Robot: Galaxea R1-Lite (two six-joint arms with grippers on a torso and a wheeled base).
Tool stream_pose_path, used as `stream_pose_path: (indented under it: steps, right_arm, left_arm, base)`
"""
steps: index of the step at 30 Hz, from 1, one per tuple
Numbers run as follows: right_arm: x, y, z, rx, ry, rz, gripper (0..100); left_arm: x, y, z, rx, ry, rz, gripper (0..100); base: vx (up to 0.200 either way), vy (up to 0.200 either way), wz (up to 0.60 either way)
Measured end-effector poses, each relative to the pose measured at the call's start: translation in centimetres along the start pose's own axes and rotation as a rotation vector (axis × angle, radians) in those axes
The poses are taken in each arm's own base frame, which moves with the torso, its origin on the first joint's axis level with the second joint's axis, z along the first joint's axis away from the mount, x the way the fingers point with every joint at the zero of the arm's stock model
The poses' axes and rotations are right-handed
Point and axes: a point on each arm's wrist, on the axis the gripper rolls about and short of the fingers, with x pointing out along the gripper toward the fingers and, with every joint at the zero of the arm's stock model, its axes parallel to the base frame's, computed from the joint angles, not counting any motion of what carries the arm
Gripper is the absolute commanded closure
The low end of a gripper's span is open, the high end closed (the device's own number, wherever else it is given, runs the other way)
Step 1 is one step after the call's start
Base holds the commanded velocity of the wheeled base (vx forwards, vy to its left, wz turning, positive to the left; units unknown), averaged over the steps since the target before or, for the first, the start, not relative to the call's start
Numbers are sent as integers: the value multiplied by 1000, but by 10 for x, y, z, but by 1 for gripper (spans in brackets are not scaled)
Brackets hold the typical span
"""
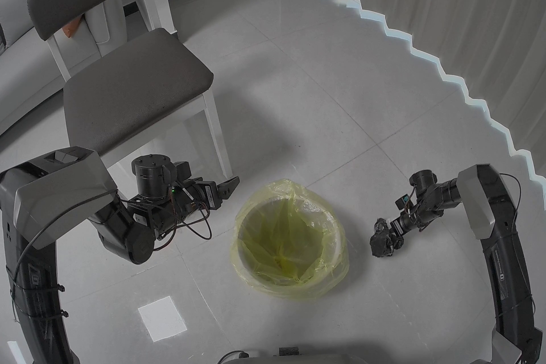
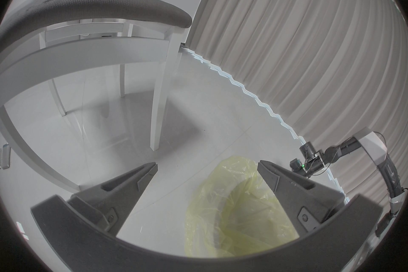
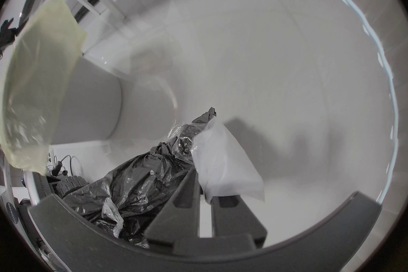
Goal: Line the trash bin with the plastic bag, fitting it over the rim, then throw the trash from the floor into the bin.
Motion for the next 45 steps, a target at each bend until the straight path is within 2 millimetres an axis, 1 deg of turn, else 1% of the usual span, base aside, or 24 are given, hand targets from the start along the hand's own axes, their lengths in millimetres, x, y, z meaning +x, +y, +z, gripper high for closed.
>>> stream_pose_path:
  steps: [3, 5, 9, 11, 12, 15, 16, 18, 21, 23, 27, 30, 33, 35, 39, 41, 45]
  right_arm:
    - [-24, -2, 15, -10, -46, -14, 100]
    - [-46, -1, 25, -18, -82, -24, 100]
    - [-95, 7, 44, -46, -164, -40, 100]
    - [-127, 18, 55, -69, -212, -47, 100]
    - [-138, 23, 58, -79, -228, -48, 100]
    - [-180, 50, 68, -128, -287, -39, 100]
    - [-191, 61, 71, -146, -303, -32, 100]
    - [-212, 93, 76, -201, -334, -2, 100]
    - [-231, 145, 82, -298, -385, 58, 100]
    - [-238, 178, 82, -359, -418, 98, 100]
    - [-245, 239, 82, -463, -502, 169, 100]
    - [-238, 269, 77, -501, -515, 208, 100]
    - [-222, 288, 73, -524, -495, 235, 100]
    - [-208, 297, 70, -534, -472, 250, 100]
    - [-186, 306, 67, -541, -436, 264, 100]
    - [-176, 307, 68, -540, -422, 267, 100]
    - [-158, 304, 73, -528, -407, 260, 100]
  left_arm:
    - [-1, 0, 1, 2, -14, -2, 0]
    - [-2, 0, 1, 4, -27, -1, 0]
    - [-5, 1, 1, 5, -48, 1, 0]
    - [-7, 2, 2, 6, -61, 4, 0]
    - [-8, 3, 2, 7, -66, 4, 0]
    - [-12, 4, 3, 8, -86, 10, 0]
    - [-13, 4, 3, 9, -93, 12, 0]
    - [-16, 4, 3, 9, -107, 18, 0]
    - [-19, 4, 4, 12, -133, 30, 0]
    - [-21, 3, 4, 14, -151, 36, 0]
    - [-24, 2, 4, 18, -178, 45, 0]
    - [-26, 1, 3, 20, -188, 48, 0]
    - [-27, 0, 3, 21, -193, 49, 0]
    - [-27, -2, 3, 22, -196, 45, 0]
    - [-27, -4, 3, 23, -203, 40, 0]
    - [-27, -5, 3, 23, -206, 38, 0]
    - [-26, -5, 3, 23, -210, 35, 0]
  base:
    - [0, 0, 0]
    - [0, 0, 0]
    - [0, 0, 0]
    - [0, 0, 0]
    - [0, 0, 0]
    - [0, 0, 0]
    - [0, 0, 0]
    - [0, 0, 0]
    - [0, 0, 0]
    - [0, 0, 0]
    - [0, 0, 0]
    - [0, 0, 0]
    - [0, 0, 0]
    - [0, 0, 0]
    - [0, 0, 0]
    - [0, 0, 0]
    - [0, 0, 0]
